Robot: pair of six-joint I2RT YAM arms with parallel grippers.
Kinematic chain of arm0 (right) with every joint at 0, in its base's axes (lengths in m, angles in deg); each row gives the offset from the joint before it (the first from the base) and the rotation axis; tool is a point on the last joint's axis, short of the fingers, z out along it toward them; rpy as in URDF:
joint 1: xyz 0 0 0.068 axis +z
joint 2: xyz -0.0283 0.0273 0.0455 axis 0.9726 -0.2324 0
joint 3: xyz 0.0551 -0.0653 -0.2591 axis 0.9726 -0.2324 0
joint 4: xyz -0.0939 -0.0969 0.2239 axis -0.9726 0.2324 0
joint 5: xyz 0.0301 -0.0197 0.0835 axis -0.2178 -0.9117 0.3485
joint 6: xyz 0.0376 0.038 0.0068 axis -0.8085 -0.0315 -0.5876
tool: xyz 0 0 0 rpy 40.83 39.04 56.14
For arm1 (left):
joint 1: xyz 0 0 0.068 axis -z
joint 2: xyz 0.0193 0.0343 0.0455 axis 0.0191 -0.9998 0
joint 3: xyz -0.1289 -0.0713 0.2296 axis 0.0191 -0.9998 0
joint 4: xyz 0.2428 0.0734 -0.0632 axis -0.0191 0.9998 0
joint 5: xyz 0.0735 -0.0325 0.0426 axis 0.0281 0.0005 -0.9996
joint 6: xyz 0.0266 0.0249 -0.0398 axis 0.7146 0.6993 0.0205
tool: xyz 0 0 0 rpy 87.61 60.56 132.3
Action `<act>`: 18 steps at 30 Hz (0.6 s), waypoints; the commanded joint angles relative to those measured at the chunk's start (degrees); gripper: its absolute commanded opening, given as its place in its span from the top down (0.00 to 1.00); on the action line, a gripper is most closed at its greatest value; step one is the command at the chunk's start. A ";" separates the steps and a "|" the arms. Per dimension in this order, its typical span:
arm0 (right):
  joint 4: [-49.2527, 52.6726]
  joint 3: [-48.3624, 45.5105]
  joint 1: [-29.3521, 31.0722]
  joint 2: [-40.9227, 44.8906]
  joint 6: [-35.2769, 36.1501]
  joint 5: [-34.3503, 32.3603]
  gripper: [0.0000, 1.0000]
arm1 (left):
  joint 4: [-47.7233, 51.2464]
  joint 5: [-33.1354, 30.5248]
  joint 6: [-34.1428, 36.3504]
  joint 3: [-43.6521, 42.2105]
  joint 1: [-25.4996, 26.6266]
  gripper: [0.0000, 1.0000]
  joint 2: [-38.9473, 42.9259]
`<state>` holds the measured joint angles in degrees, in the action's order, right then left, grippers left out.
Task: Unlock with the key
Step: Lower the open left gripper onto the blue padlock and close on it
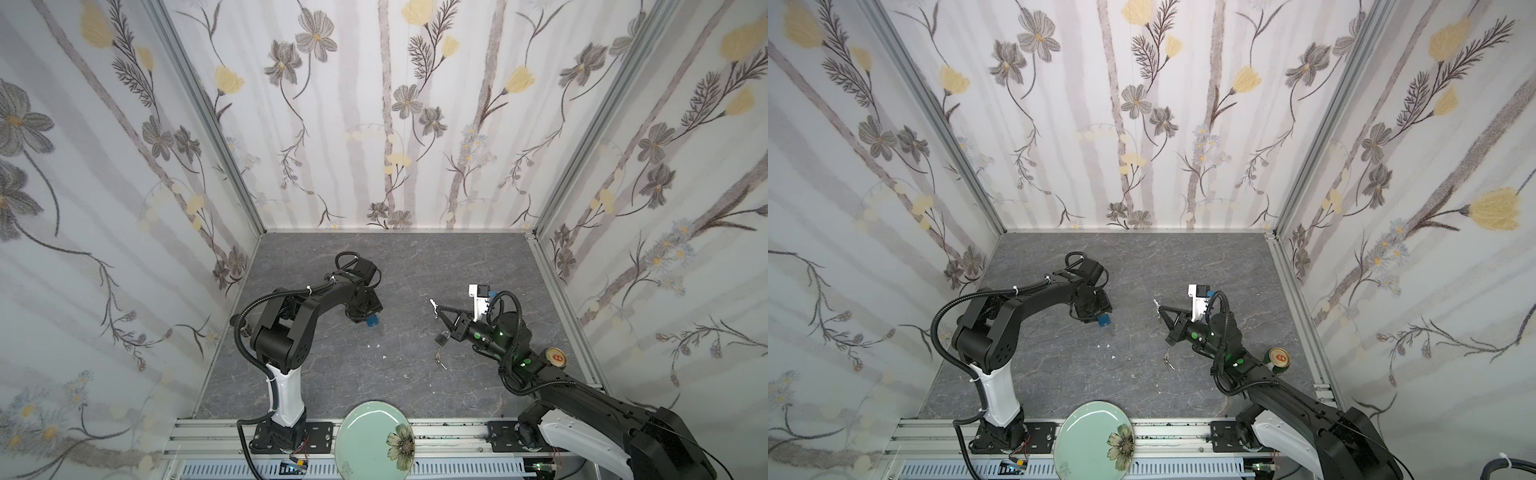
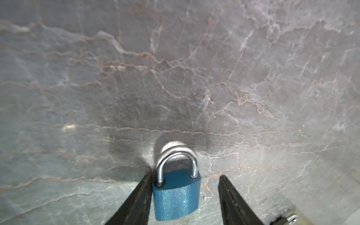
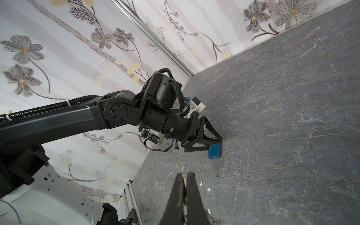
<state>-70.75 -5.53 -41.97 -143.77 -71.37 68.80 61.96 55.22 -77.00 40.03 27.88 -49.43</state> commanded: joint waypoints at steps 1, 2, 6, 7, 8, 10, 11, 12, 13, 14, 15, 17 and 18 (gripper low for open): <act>-1.82 -0.27 -0.02 -0.19 0.27 -0.23 1.00 | 4.48 -4.10 2.37 1.49 0.92 0.44 -0.61; -1.86 -0.28 -0.10 -0.28 0.28 -0.24 1.00 | 5.31 -5.31 2.72 1.86 1.31 0.44 -0.65; -2.27 -0.24 0.00 -0.64 0.30 -0.21 1.00 | 8.61 -8.42 4.14 3.93 2.80 0.46 -1.58; -2.40 -0.28 -0.01 -0.73 0.30 -0.14 1.00 | 9.36 -9.33 4.53 4.42 3.20 0.47 -1.99; -2.54 -0.26 -0.05 -0.82 0.28 -0.14 1.00 | 10.12 -10.26 4.71 4.99 3.64 0.48 -2.27; -2.63 -0.25 -0.03 -0.89 0.27 -0.04 1.00 | 10.80 -11.16 5.17 5.65 4.18 0.49 -2.83; -2.68 -0.41 -0.03 -0.82 0.25 -0.04 1.00 | 11.19 -11.53 5.21 6.02 4.26 0.49 -3.15; -2.79 -0.46 -0.04 -0.73 0.23 -0.04 1.00 | 11.17 -11.42 5.34 6.08 4.41 0.49 -3.40; -2.81 -0.56 -0.03 -0.64 0.23 -0.07 1.00 | 11.26 -11.42 5.43 6.28 4.41 0.50 -3.66; -2.71 -0.67 -0.06 -0.43 0.18 -0.13 1.00 | 11.41 -11.42 5.48 6.47 4.43 0.50 -3.98; -2.70 -0.78 -0.05 -0.25 0.16 -0.18 1.00 | 11.40 -11.33 5.59 6.56 4.49 0.50 -4.09; -2.53 -0.74 -0.04 -0.17 0.23 -0.31 1.00 | 11.43 -11.48 5.61 6.74 4.52 0.50 -4.50; -2.54 -0.75 -0.07 -0.14 0.22 -0.26 1.00 | 11.38 -11.43 5.61 6.90 4.52 0.50 -4.70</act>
<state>-70.83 -6.23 -42.02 -144.12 -71.39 68.80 71.86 45.76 -72.24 46.30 32.36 -53.61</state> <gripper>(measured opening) 0.050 0.500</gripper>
